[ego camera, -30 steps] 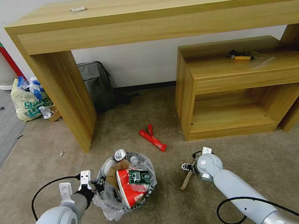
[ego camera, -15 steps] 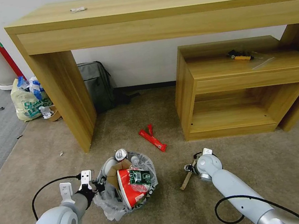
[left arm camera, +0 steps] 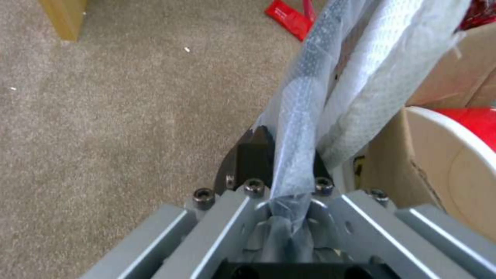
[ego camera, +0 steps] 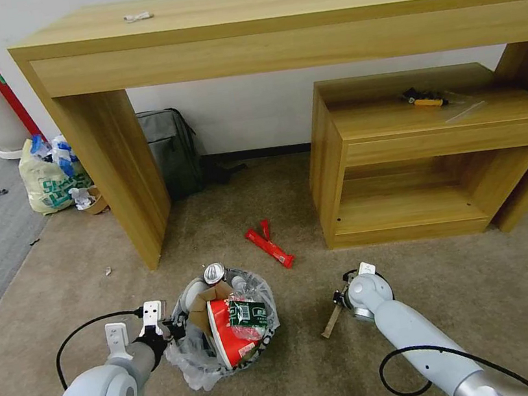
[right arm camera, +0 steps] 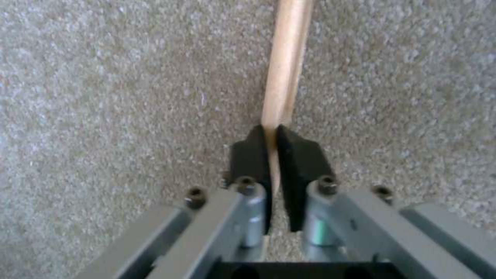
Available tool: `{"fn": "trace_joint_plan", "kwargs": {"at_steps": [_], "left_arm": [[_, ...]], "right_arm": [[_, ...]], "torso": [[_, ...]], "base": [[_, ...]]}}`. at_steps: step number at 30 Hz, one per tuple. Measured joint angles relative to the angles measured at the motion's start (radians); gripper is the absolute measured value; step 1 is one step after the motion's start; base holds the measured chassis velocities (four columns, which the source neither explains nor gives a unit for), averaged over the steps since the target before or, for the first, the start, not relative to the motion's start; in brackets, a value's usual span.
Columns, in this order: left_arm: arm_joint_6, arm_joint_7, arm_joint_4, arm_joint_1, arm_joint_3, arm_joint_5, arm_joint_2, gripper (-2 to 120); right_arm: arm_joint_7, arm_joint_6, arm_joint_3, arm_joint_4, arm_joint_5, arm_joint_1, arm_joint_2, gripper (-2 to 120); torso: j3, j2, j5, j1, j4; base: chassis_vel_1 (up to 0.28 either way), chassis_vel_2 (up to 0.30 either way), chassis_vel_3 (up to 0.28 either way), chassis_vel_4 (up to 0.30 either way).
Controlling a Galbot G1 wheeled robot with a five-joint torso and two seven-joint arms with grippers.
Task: Pick up the trash bin and place the garbage on the floor into it.
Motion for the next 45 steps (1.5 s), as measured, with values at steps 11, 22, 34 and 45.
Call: {"fn": "trace_joint_plan", "kwargs": {"at_steps": [11,22,34,45], "left_arm": [[0.000,0.002,-0.008,0.004,-0.003,0.000,-0.001,0],[0.000,0.002,-0.022,0.017,-0.012,0.001,-0.003,0],[0.000,0.000,-0.018,0.014,-0.009,0.004,-0.006,0],[0.000,-0.002,-0.011,0.013,-0.006,-0.001,0.009,0]], "right_arm": [[0.028,0.021,0.003,0.056,-0.016,-0.028,-0.013,0],[-0.014,0.046,0.011,0.255,-0.160,-0.086,-0.095,0],[-0.220,0.074,0.003,0.567,-0.314,-0.142,-0.184,0],[-0.626,0.286,-0.003,0.682,-0.690,-0.099,-0.233,0]], "torso": [[0.000,0.000,0.0000,0.000,0.0000],[0.000,0.000,0.0000,0.000,0.0000],[0.000,0.000,0.0000,0.000,0.0001],[0.000,0.000,0.0001,0.000,0.0000]], "base": [[0.000,0.000,0.000,0.000],[0.000,0.000,0.000,0.000],[0.000,0.000,0.000,0.000],[0.000,0.000,0.000,0.000]]}}
